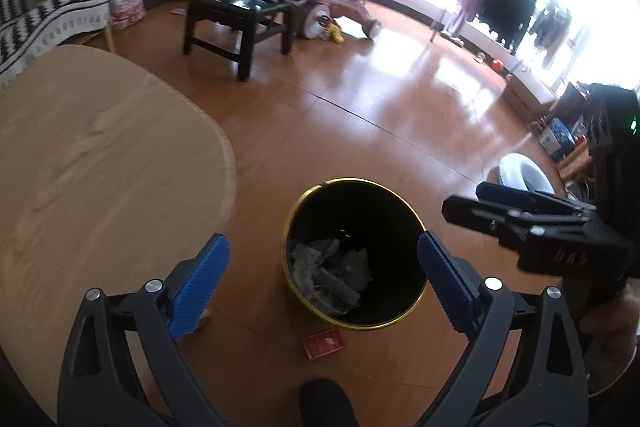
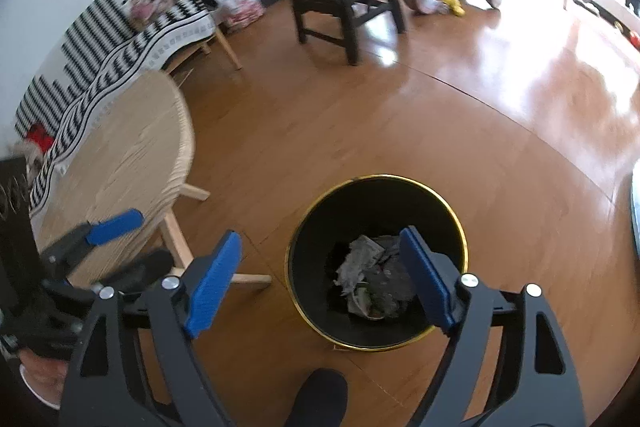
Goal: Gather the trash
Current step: 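Lower the right tool to the red cigarette box on the floor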
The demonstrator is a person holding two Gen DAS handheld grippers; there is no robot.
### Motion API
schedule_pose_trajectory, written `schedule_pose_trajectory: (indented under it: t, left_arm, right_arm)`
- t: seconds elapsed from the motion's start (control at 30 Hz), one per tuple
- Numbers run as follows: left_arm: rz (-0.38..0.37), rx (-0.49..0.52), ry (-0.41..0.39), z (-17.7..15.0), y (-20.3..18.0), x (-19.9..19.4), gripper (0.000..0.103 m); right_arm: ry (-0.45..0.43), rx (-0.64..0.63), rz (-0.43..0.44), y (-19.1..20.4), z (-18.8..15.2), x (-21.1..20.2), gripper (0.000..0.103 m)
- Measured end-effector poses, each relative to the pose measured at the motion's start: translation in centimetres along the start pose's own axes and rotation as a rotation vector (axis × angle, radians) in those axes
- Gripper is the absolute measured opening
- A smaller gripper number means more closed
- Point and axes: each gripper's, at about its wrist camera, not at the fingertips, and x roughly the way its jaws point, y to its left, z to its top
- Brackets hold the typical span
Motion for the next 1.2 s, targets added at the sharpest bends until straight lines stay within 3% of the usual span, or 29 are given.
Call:
schedule_pose_trajectory:
  t: [0.2, 0.43, 0.53, 0.67, 0.73, 0.87, 1.07, 1.2]
  left_arm:
    - [0.132, -0.033, -0.027, -0.6, 3.4, -5.7, 0.096]
    - [0.319, -0.092, -0.048, -3.2, 9.3, -13.4, 0.096]
    - [0.356, -0.157, -0.088, -4.5, 12.2, -16.9, 0.096]
    - [0.394, -0.288, -0.17, -6.0, 16.1, -21.3, 0.096]
    - [0.375, -0.371, -0.201, -6.5, 18.0, -22.8, 0.096]
    - [0.325, -0.452, -0.215, -7.0, 19.9, -23.8, 0.096]
    - [0.357, -0.388, -0.188, -6.8, 19.0, -22.7, 0.096]
    - [0.397, -0.346, -0.162, -6.8, 18.6, -21.9, 0.096]
  right_arm:
    - [0.034, -0.117, 0.056, 5.1, -0.7, 0.0, 0.087]
    - [0.123, -0.4, 0.137, 14.5, -1.9, 1.6, 0.088]
    - [0.171, -0.549, 0.181, 18.5, -3.0, 2.4, 0.088]
    - [0.171, -0.717, 0.205, 21.2, -5.2, 3.4, 0.088]
    - [0.174, -0.771, 0.217, 20.9, -6.7, 4.4, 0.088]
    - [0.213, -0.728, 0.282, 18.1, -10.4, 8.4, 0.088]
    - [0.3, -0.66, 0.269, 13.1, -17.2, 16.8, 0.088]
    - [0.36, -0.61, 0.202, 9.2, -21.2, 22.9, 0.088]
